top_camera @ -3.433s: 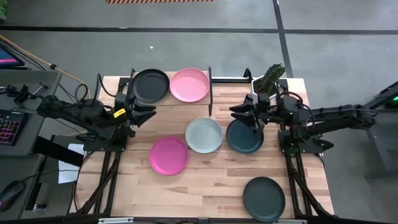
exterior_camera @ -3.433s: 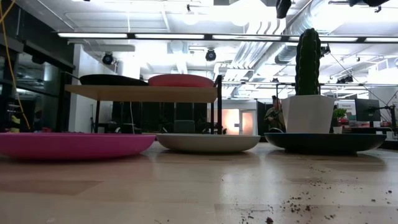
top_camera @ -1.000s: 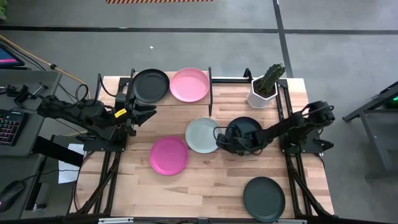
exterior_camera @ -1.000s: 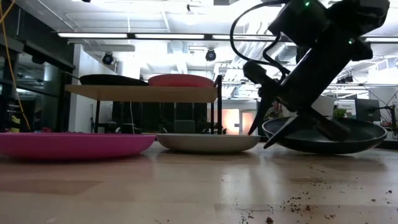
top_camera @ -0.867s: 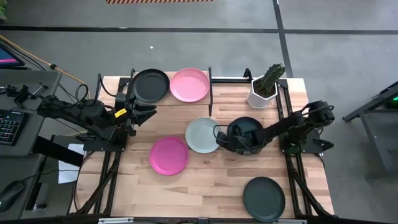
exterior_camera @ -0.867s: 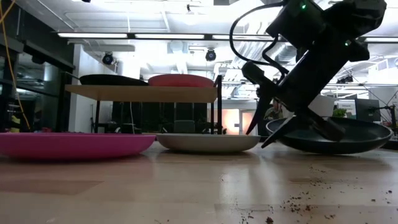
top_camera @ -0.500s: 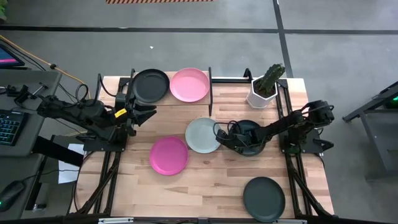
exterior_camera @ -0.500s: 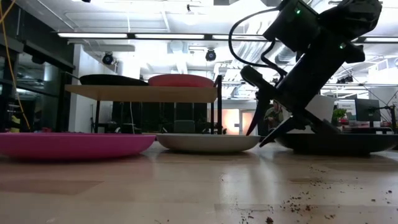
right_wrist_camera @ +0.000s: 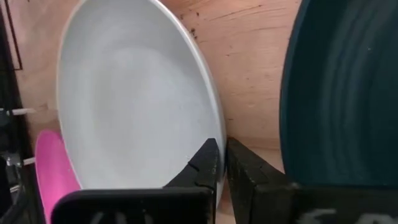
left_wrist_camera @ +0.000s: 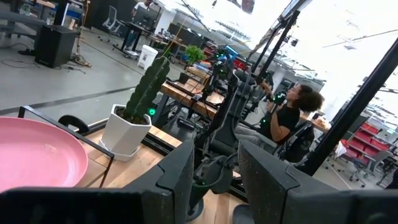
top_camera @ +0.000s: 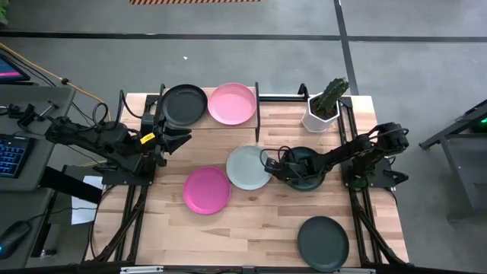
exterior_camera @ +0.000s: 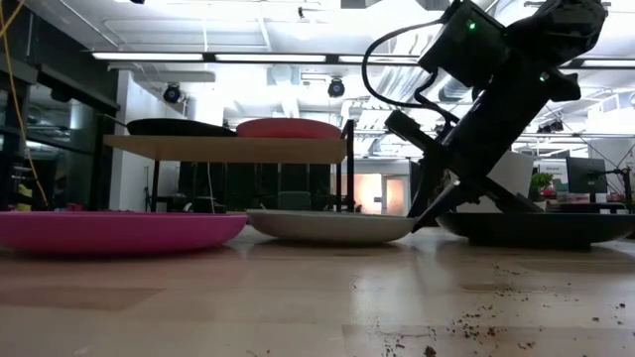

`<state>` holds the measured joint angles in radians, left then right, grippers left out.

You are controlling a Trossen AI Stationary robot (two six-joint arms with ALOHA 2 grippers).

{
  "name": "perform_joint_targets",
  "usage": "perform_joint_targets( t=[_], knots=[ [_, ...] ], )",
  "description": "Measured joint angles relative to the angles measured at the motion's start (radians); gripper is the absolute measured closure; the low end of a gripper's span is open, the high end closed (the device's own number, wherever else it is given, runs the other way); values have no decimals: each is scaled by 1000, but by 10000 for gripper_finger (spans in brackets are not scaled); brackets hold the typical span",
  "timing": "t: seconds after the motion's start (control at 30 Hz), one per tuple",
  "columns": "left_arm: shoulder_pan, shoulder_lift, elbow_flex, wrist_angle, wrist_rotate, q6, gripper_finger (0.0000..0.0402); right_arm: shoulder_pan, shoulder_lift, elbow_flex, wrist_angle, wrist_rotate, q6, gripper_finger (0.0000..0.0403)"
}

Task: Place and stack plates onto a shelf
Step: Stack the white plate on the top of the light pink plate on the shelf

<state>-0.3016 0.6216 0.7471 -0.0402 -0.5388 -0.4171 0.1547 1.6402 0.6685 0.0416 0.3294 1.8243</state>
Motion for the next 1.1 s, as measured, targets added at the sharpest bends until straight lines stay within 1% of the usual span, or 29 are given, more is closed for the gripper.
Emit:
perform_joint_targets(
  t=[0.13,0.23,0.37,0.47,0.53,0.6,0.67,0.73,0.87,0.97,1.03,1.1],
  knots=[
    [0,0,0,0,0,0,287,0,-16,0,-3,-1,-35,401],
    [0,0,0,0,0,-1,287,-4,-61,0,-13,7,-82,402],
    [0,0,0,0,0,-16,287,-19,-171,0,-83,29,-166,402],
    [0,0,0,0,0,-28,287,-29,-286,0,-139,24,-292,402],
    [0,0,0,0,0,-28,287,-34,-365,0,-159,-30,-409,402],
    [0,0,0,0,0,-27,287,-37,-435,0,-166,-109,-504,402],
    [0,0,0,0,-3,-27,287,-34,-492,0,-159,-174,-558,403],
    [0,0,0,1,-11,-27,287,-22,-532,0,-134,-209,-588,403],
    [0,0,0,3,-34,-27,287,8,-563,0,-101,-211,-618,403],
    [0,0,0,20,-41,-27,287,18,-552,12,-53,-202,-558,403],
    [0,0,0,34,-41,-27,287,14,-530,74,-43,-187,-575,403],
    [0,0,0,49,-41,-26,287,-16,-512,175,-93,-183,-641,403]
  ],
)
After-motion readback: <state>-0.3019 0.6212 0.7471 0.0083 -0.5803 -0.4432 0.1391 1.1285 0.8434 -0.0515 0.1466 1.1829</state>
